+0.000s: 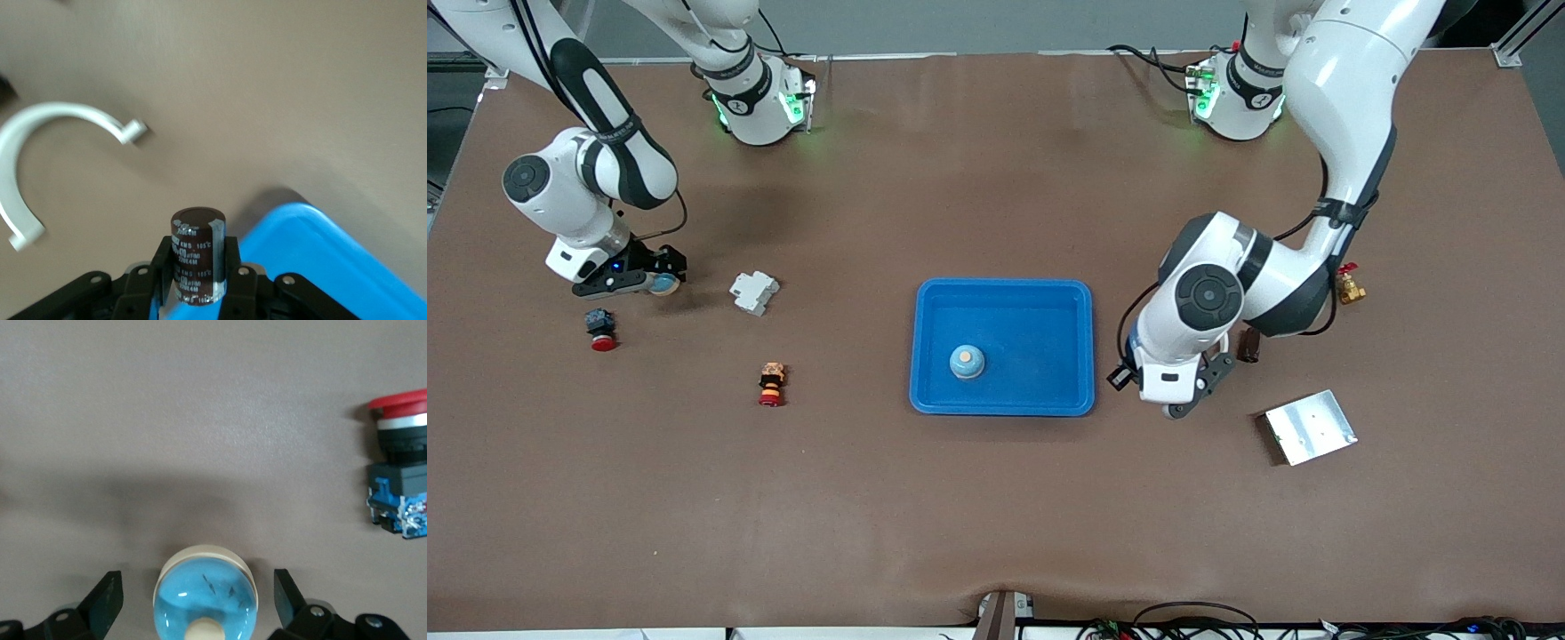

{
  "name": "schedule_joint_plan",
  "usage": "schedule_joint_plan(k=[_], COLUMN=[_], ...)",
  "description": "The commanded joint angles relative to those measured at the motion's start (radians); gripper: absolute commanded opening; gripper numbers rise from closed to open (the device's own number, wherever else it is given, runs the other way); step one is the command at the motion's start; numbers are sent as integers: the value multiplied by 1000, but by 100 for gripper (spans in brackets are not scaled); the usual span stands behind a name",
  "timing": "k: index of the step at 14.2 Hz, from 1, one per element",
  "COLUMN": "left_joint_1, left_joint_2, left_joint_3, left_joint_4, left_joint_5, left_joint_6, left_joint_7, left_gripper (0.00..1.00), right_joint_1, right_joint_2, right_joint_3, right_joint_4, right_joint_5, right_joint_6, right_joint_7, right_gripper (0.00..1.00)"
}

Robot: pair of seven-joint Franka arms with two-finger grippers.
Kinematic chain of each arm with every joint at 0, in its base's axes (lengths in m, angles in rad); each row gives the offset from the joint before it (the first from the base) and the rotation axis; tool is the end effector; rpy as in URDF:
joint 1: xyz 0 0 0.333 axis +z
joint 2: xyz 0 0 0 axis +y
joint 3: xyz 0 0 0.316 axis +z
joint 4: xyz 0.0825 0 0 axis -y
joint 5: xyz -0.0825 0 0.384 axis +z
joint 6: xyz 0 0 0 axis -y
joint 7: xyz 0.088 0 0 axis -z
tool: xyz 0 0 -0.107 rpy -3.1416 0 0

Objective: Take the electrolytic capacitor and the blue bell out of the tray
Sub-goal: 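Carry the second capacitor with the left gripper toward the white arc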

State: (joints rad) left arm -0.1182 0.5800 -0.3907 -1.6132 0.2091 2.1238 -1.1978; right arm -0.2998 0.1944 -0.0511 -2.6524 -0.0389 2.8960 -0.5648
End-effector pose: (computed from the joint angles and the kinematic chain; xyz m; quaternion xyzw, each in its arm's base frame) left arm 0.6180 -0.2944 0.3060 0.9503 0.3108 -0.0199 0.0035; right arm 0.4001 -0.1452 0.1812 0.9917 0.1259 0.0176 0.0200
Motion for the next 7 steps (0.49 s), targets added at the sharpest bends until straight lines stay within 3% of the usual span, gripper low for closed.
schedule_joint_plan(k=[1, 4, 7], left_joint_1=[77, 97, 134], left_joint_2=[-106, -108, -109], left_joint_3=[-14, -11, -16], left_joint_4=[-141, -136, -137], left_joint_5=[21, 38, 56], left_joint_6=[57, 59, 59], left_joint_7=[226, 396, 575], left_gripper=[0, 0, 0], right_joint_1=[-12, -7, 4], right_joint_2=[-44, -72, -87], right_joint_3=[19, 40, 95], right_joint_4=[3, 9, 57], right_joint_5=[27, 62, 215], right_joint_6=[-6, -38, -157], right_joint_7=[-18, -17, -18], right_gripper=[100, 100, 100])
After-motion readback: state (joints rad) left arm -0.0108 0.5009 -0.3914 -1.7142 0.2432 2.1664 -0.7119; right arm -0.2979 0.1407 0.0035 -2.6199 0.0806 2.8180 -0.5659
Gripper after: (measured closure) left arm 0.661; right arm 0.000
